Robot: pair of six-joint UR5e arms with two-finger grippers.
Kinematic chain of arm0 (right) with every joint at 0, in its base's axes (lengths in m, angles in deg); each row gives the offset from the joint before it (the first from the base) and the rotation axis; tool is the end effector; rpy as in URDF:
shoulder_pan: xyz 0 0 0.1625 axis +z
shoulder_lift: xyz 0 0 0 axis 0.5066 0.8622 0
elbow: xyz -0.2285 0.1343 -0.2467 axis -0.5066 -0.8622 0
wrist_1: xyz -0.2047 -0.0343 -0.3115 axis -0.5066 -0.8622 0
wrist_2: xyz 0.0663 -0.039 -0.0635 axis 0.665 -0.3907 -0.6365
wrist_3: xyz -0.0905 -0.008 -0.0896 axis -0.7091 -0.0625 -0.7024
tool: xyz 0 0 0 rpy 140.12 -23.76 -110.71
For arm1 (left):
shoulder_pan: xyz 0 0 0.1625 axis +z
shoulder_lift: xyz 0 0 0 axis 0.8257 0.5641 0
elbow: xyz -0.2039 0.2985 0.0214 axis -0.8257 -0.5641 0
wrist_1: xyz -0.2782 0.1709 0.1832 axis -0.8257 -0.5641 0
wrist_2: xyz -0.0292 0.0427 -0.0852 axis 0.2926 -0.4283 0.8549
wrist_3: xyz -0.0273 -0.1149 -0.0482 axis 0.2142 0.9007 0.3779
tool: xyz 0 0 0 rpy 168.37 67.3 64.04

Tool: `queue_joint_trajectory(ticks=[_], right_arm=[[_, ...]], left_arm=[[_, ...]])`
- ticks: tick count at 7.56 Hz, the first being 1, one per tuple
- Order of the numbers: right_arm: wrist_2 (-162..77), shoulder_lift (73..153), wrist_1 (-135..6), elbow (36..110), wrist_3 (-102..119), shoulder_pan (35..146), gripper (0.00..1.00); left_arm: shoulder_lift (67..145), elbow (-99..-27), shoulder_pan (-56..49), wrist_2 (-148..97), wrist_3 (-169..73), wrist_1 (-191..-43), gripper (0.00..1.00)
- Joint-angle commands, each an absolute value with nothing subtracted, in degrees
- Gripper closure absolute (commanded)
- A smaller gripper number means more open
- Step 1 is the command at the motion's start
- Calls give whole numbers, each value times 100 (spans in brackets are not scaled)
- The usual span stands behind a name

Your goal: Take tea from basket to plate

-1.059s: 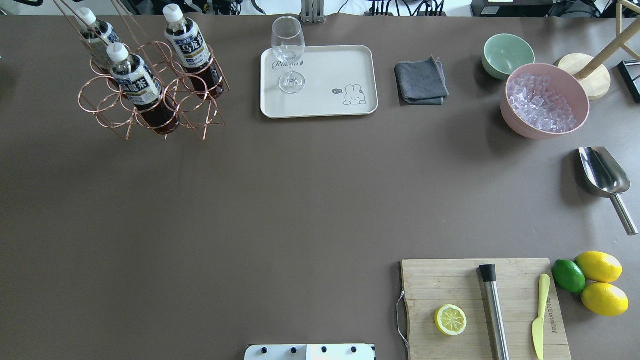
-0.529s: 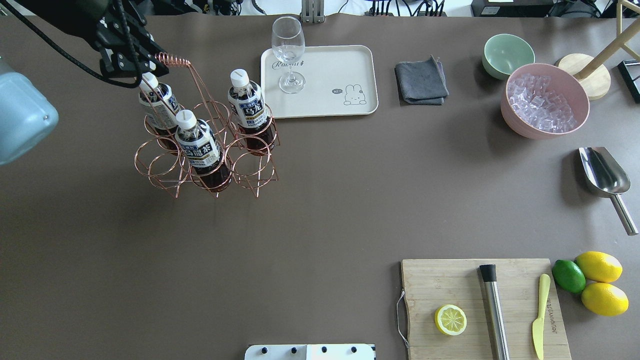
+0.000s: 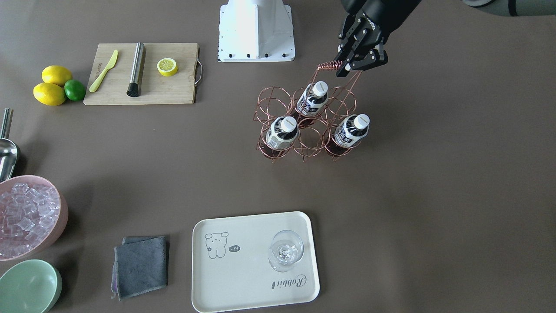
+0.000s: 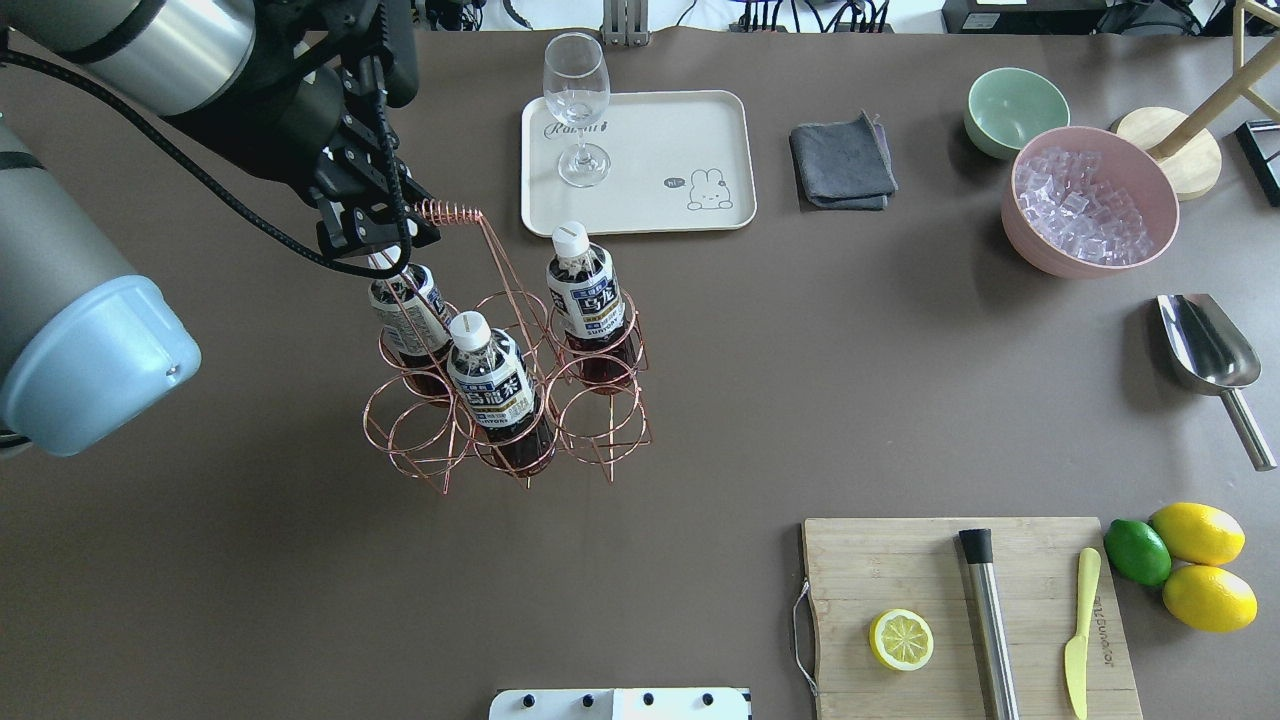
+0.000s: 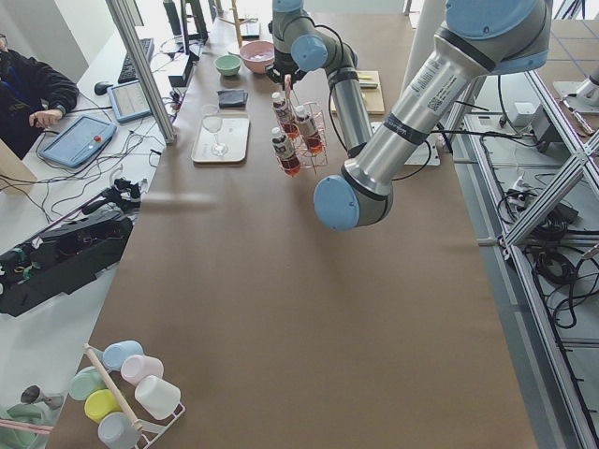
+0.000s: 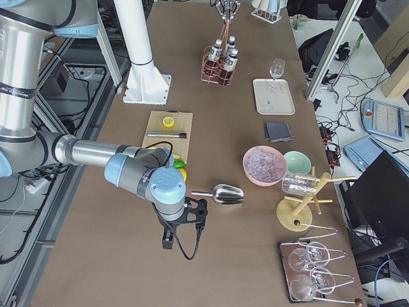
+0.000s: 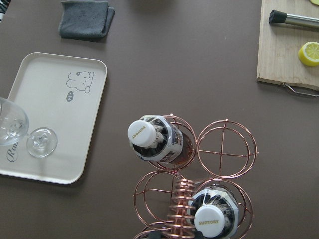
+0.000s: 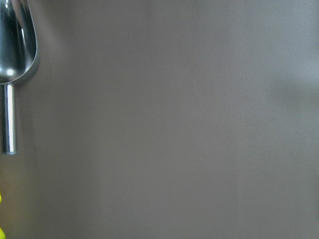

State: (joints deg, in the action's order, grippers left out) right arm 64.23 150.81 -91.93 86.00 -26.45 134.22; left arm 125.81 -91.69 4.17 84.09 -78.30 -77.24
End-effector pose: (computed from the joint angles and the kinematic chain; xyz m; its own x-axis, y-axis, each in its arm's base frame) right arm 0.1232 -0.2857 0.6406 0.7393 0.0418 0.6721 0.0071 0.9975 -0.0699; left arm 0.2658 -0.4141 0.0877 0.1505 0.9803 -0.1282 -0.4040 0.1793 0.8970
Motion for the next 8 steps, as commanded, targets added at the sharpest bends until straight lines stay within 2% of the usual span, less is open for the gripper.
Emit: queue_joint_trajectory(ticks=[1, 4, 8], right_arm=[[6744, 15062, -9238, 8644, -2373, 13302, 0], [6983, 14852, -9194, 9232, -1073, 12407, 0], [7326, 14088, -9211, 9400, 291, 11518, 0]], left_arm=[[12914, -9177, 845, 8139, -7432, -7724, 100], [12950, -9143, 968, 8094, -7421, -7733, 100], [13232, -8888, 1329, 7911, -7413, -7767, 100]])
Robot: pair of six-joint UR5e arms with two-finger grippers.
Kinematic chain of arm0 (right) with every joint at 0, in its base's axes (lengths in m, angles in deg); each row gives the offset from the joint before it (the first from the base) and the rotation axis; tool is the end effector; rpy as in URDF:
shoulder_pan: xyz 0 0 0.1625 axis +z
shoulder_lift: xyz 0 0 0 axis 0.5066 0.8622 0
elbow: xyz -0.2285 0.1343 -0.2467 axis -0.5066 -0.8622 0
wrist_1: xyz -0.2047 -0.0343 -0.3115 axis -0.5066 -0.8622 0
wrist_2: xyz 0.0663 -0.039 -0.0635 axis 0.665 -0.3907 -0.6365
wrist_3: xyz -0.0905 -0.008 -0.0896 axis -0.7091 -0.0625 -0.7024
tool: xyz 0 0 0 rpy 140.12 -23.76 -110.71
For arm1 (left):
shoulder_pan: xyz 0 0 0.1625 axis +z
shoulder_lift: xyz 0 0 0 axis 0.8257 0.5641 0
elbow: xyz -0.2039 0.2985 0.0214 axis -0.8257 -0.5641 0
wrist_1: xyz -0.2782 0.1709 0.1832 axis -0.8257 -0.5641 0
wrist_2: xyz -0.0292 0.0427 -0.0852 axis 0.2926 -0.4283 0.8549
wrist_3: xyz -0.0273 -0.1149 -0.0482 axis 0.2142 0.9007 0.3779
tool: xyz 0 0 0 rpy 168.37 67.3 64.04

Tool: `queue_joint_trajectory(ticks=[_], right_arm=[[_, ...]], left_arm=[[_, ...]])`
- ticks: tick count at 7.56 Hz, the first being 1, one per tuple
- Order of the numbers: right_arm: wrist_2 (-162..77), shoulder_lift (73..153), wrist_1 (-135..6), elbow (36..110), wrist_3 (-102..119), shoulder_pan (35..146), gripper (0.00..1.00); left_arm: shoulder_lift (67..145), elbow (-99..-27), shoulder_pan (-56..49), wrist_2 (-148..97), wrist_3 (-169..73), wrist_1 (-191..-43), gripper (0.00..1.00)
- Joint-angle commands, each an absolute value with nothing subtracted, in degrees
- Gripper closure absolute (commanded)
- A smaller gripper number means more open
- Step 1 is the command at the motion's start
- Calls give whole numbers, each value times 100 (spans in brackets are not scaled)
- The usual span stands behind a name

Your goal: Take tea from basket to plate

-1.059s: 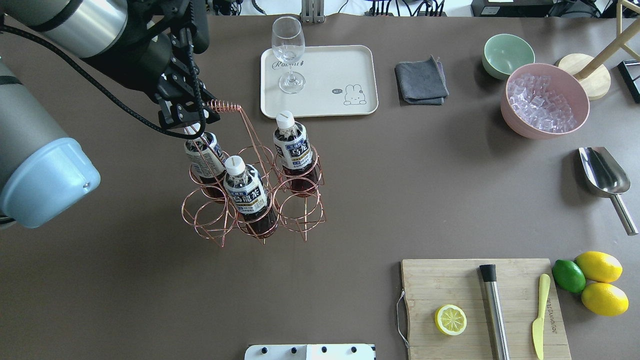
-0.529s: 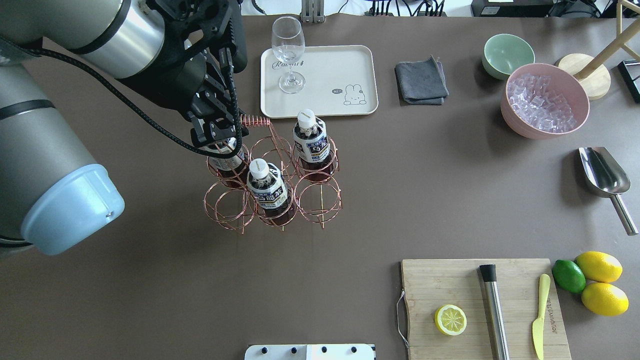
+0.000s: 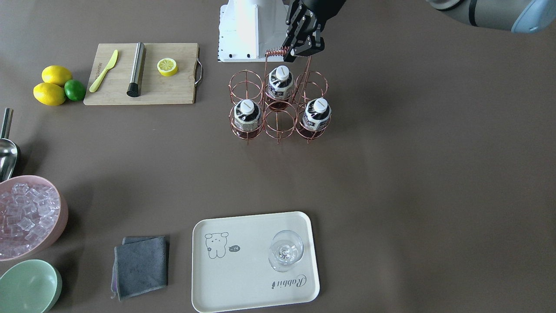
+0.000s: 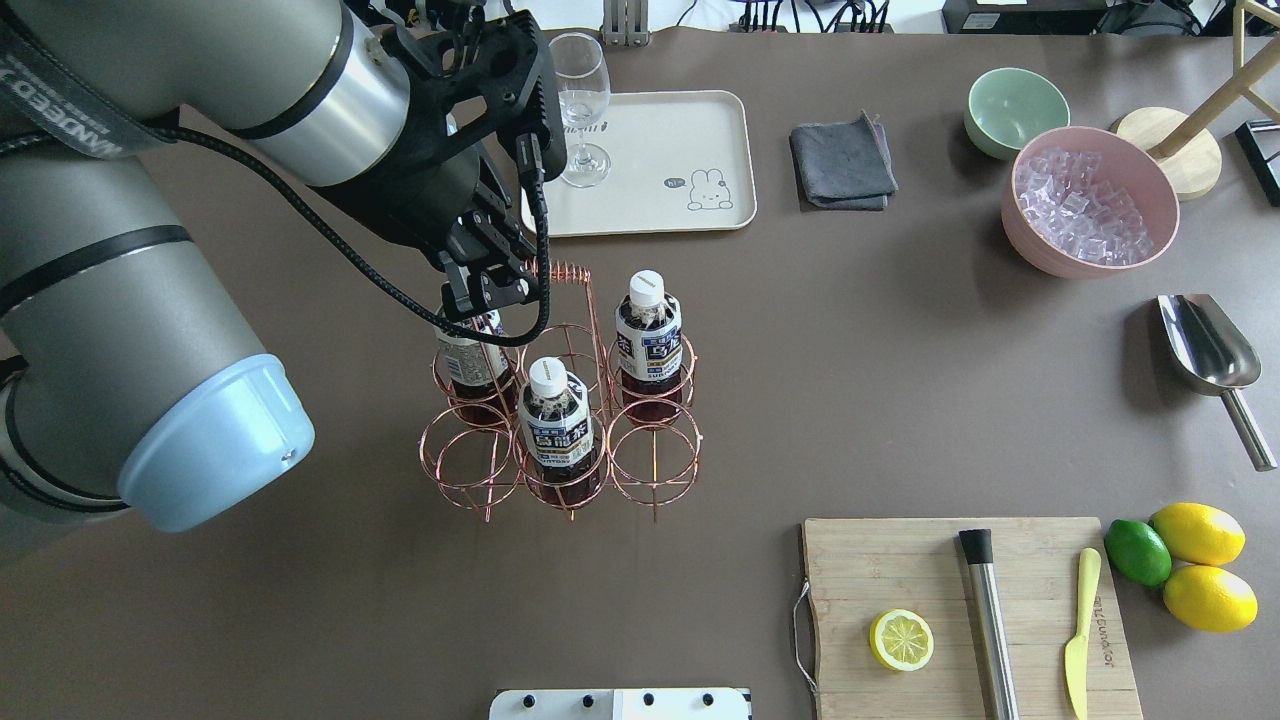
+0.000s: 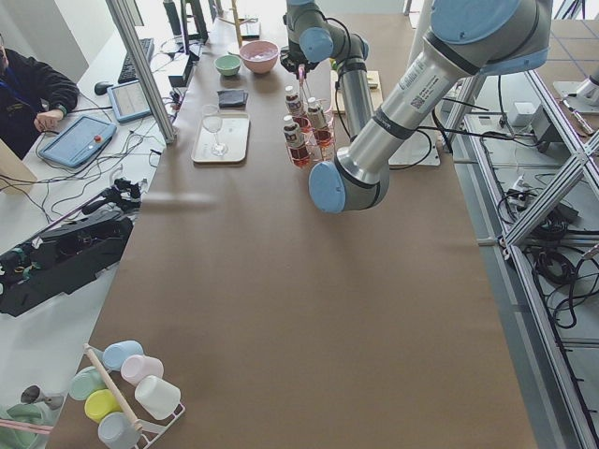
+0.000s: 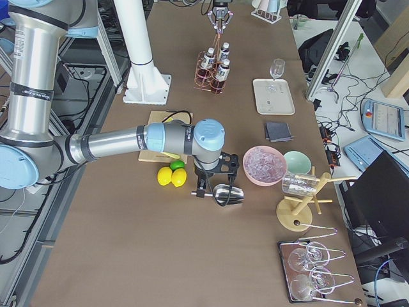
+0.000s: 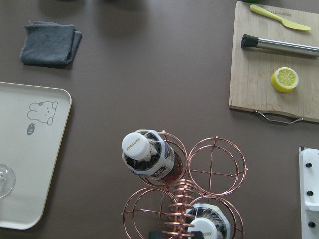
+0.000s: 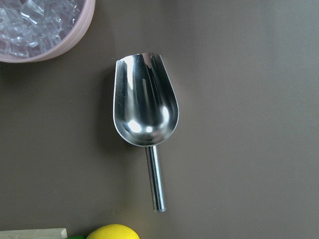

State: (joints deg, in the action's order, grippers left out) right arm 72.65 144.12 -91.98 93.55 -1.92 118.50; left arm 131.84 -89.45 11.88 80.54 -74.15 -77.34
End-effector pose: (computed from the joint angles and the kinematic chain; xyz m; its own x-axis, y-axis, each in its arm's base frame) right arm 0.0256 -0.3691 0.5314 0.6663 0.1083 0.7378 -0.0356 0.9929 -0.1137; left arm 0.3207 -0.3849 0.0479 0.0958 0.9875 -0.1250 -0.3893 0.1528 0.9083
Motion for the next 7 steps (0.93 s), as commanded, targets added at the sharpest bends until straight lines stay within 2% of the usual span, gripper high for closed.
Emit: queue_joint_trajectory(ticks=[1, 3, 7], right_arm=[[7353, 13964, -9203, 9461, 797, 11325, 0], [7676, 13491, -9229, 9523, 1877, 10965, 0], [7810, 11639, -9229, 9489, 5337, 9517, 0]], left_arm=[[13223, -8879, 1373, 7909, -7413, -7776, 100], [13319, -8775, 1417, 7909, -7413, -7785, 100], [13346, -8396, 1435, 7909, -7430, -8214, 100]])
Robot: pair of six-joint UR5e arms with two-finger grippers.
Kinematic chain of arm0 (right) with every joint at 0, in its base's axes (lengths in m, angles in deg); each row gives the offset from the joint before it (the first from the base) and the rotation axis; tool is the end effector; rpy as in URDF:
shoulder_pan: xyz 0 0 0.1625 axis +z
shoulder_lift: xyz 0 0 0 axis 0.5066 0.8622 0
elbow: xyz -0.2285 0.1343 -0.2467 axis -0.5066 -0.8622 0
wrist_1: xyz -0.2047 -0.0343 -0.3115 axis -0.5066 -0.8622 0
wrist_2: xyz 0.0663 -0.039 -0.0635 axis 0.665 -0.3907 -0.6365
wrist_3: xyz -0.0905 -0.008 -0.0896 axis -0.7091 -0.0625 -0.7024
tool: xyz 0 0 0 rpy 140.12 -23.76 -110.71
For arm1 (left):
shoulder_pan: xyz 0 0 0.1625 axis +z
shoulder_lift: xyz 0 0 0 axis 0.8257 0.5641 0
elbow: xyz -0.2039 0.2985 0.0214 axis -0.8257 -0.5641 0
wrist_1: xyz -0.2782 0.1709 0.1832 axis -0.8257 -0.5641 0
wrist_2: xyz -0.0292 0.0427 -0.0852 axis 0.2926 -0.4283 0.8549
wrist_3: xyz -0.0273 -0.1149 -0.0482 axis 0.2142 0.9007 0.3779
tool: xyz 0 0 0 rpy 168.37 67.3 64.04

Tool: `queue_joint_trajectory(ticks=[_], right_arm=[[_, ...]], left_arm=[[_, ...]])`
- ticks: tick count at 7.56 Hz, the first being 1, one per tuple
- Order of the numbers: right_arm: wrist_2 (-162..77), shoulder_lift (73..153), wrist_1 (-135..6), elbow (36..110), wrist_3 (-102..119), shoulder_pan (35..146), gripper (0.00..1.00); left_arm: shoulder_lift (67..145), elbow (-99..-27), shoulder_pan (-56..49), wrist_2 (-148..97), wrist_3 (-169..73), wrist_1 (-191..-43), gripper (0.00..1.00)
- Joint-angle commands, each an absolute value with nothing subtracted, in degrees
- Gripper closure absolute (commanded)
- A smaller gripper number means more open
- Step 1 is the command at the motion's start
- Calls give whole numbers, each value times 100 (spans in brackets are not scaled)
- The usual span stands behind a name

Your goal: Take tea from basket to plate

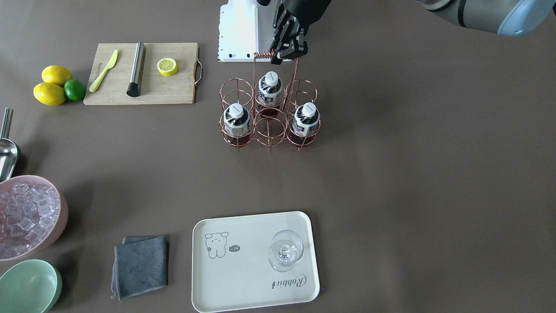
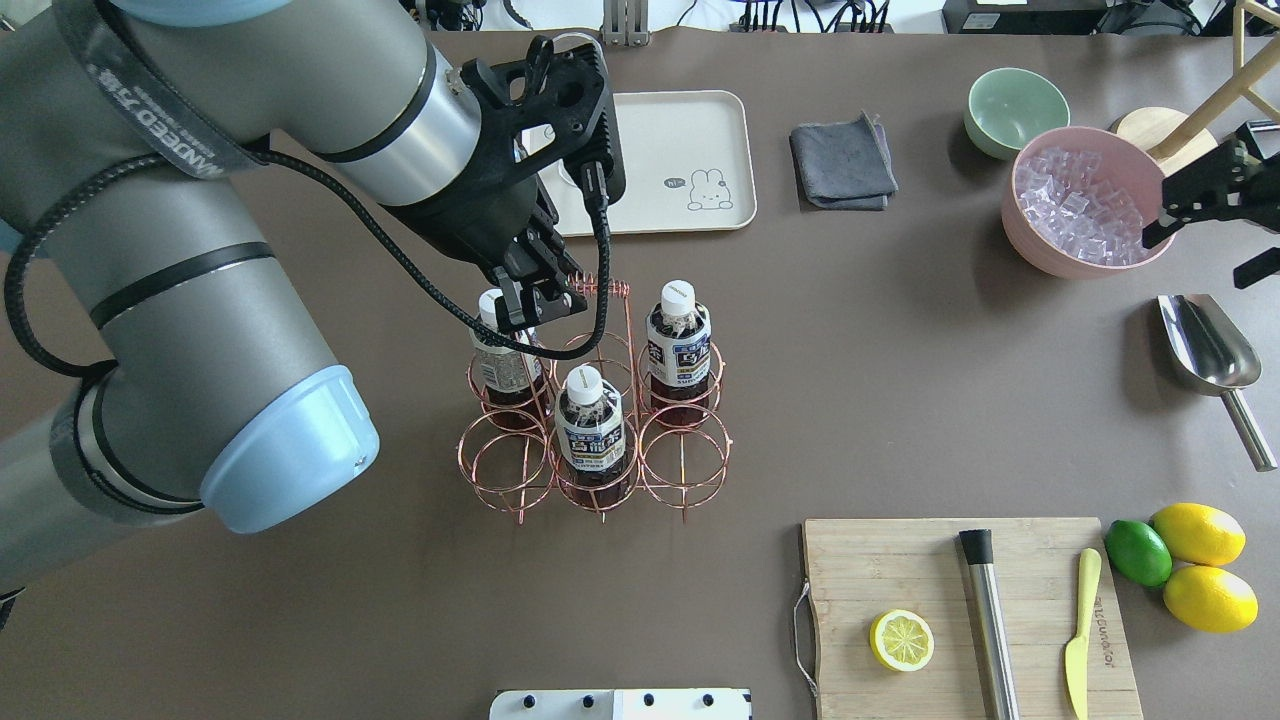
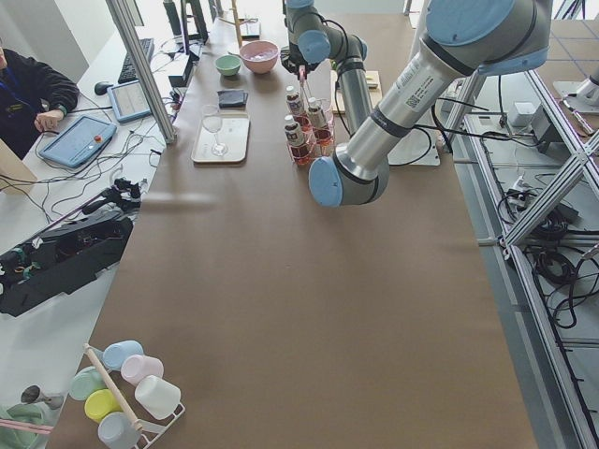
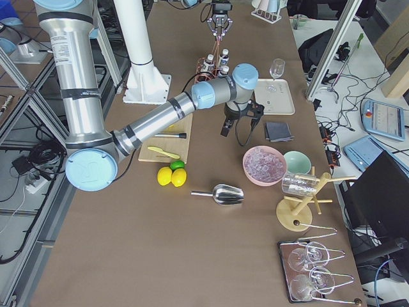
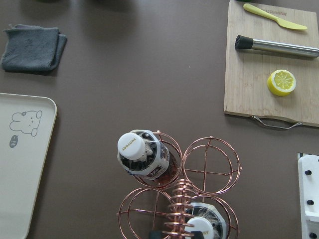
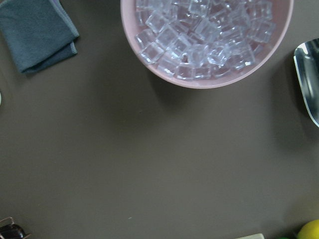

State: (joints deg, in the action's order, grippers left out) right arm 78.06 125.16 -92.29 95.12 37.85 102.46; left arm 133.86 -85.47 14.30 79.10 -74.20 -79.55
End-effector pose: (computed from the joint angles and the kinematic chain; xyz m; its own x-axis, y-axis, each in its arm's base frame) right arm -0.1133 -0.4480 0.3721 0.5495 0.3532 0.7572 -0.1434 0.9327 -0.3310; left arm 0.3513 -0.3873 0.0428 0.0758 0.9908 -0.1117 -0.3971 0.1328 0.9081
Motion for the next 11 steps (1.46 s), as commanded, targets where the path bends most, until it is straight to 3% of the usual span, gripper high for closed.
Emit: queue_joint_trajectory(ticks=[1, 5, 11], right_arm=[[7758, 11077, -9229, 9401, 6181, 8999, 0], [7625, 9493, -9229, 8673, 7805, 8020, 0], [7240, 8523, -9255, 7704, 8124, 7491, 3]], left_arm=[[13337, -8370, 1435, 7909, -7421, -8251, 100], [13337, -8369, 1426, 7901, -7421, -8251, 100], [13302, -8378, 1391, 7945, -7421, -8260, 100]])
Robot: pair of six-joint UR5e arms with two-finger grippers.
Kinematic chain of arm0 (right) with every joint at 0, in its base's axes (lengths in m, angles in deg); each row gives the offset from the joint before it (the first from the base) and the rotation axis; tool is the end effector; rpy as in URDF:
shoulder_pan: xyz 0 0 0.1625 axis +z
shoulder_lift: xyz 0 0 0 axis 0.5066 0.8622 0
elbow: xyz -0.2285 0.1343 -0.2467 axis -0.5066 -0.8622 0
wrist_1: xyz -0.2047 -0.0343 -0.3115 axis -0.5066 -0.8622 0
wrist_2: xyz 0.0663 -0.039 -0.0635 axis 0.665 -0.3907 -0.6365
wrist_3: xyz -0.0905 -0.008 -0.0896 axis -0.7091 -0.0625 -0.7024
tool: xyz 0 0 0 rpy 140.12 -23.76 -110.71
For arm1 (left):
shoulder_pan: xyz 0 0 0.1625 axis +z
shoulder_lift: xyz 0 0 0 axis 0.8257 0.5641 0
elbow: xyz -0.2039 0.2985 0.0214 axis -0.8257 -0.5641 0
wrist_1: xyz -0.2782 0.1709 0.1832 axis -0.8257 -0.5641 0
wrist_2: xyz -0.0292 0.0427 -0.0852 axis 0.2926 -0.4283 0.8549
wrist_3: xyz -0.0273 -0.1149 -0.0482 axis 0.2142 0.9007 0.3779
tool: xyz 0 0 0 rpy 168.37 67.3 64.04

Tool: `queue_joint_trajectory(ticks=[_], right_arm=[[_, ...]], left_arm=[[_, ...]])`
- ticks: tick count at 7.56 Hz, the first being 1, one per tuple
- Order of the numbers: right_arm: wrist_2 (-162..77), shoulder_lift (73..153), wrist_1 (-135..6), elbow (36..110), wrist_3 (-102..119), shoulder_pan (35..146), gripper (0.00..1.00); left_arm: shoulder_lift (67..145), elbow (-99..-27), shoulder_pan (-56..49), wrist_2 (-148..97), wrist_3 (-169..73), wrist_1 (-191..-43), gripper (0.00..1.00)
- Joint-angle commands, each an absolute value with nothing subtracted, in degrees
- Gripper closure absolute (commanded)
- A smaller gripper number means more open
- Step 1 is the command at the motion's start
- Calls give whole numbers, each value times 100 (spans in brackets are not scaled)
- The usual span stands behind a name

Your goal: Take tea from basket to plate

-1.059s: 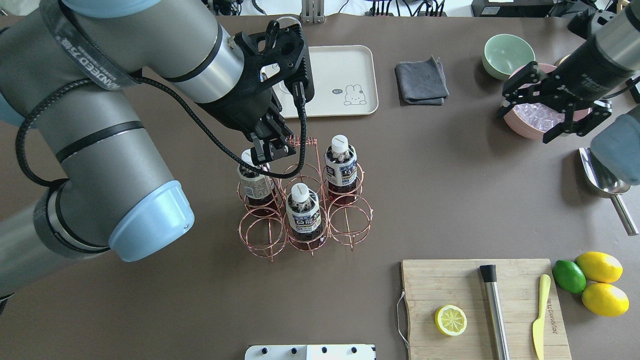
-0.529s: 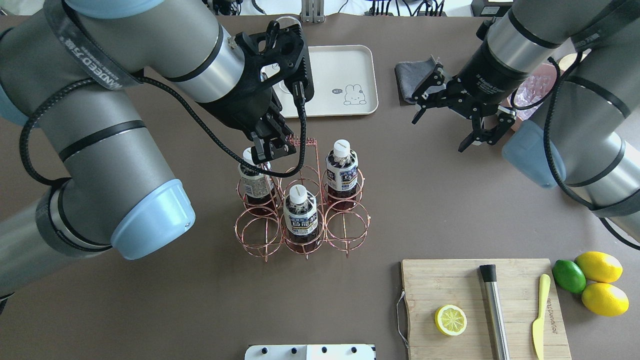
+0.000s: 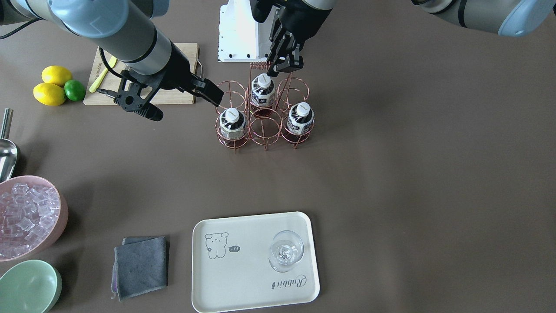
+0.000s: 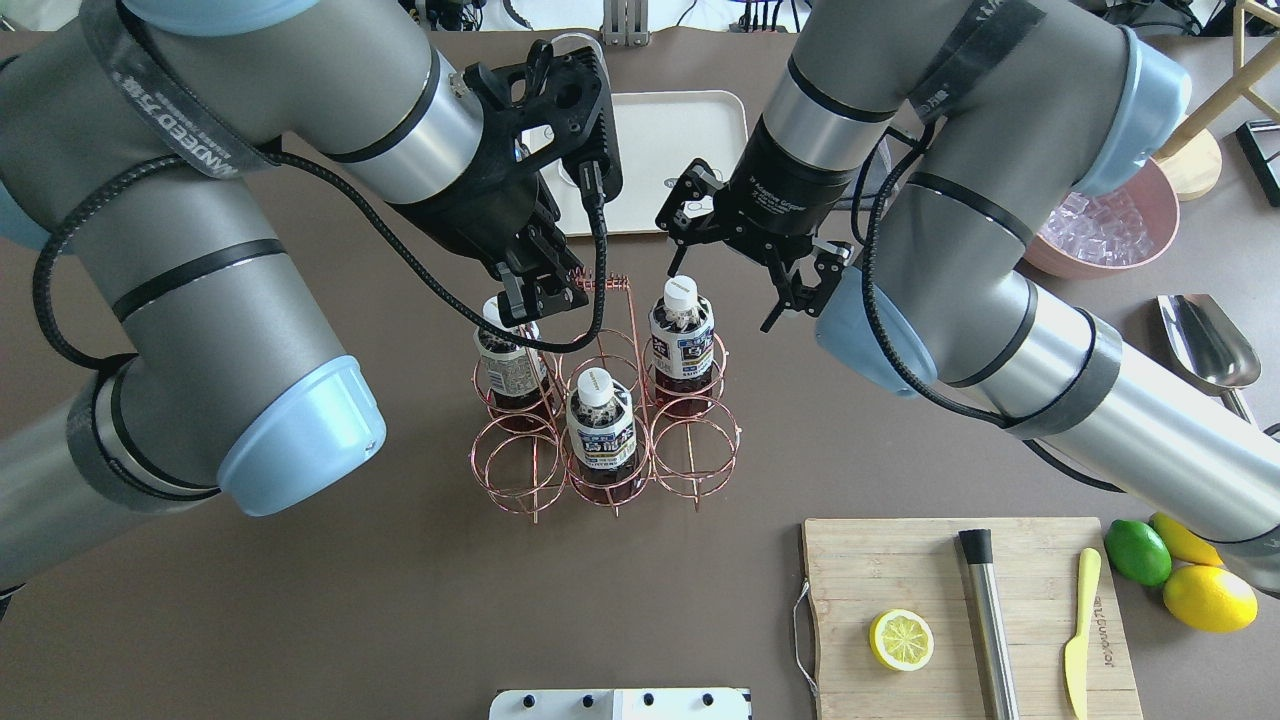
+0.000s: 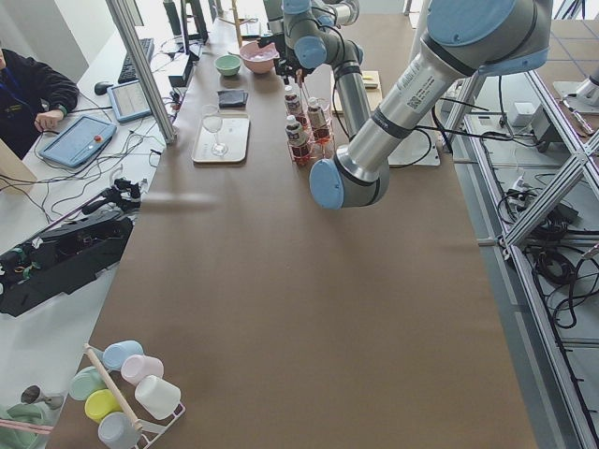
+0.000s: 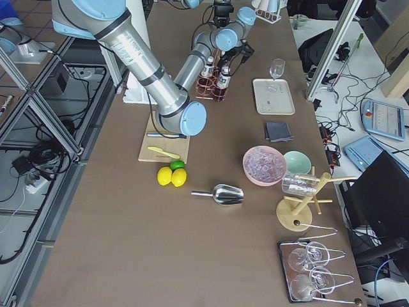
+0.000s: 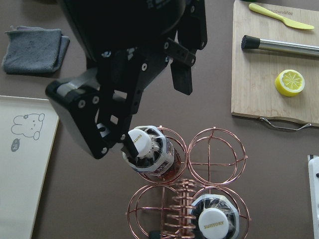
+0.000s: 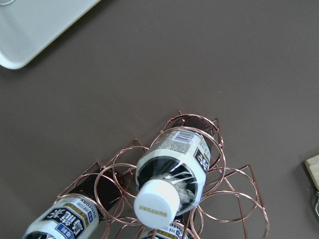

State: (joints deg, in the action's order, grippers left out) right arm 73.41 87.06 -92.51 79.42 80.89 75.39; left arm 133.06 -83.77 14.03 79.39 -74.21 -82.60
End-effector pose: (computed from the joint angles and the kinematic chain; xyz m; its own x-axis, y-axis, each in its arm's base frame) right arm -0.3909 -0.4425 0.1263 0.5420 0.5213 0.6592 -0.1062 0.8206 -0.5616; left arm 0.3574 -0.3953 0.0502 0.0751 0.9913 -0.1078 -0.3890 0.1286 0.9122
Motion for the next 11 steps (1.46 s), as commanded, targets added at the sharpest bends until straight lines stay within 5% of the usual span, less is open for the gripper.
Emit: queue_joint_trajectory(ticks=[1, 6, 9, 11], right_arm=[[7108, 8514, -9255, 7704, 8124, 7421, 6], [6879, 8496, -9247, 7537, 8115, 7359, 13], [6808, 8496, -9238, 7537, 8115, 7280, 25], [6808, 8496, -9229, 7555, 8115, 7237, 42]], left_arm=[[13293, -8378, 1391, 7945, -7421, -8260, 100], [13214, -8361, 1426, 7927, -7421, -8400, 100], [13188, -8404, 1426, 7936, -7421, -8400, 100], [13188, -8396, 1426, 7936, -7421, -8400, 100]])
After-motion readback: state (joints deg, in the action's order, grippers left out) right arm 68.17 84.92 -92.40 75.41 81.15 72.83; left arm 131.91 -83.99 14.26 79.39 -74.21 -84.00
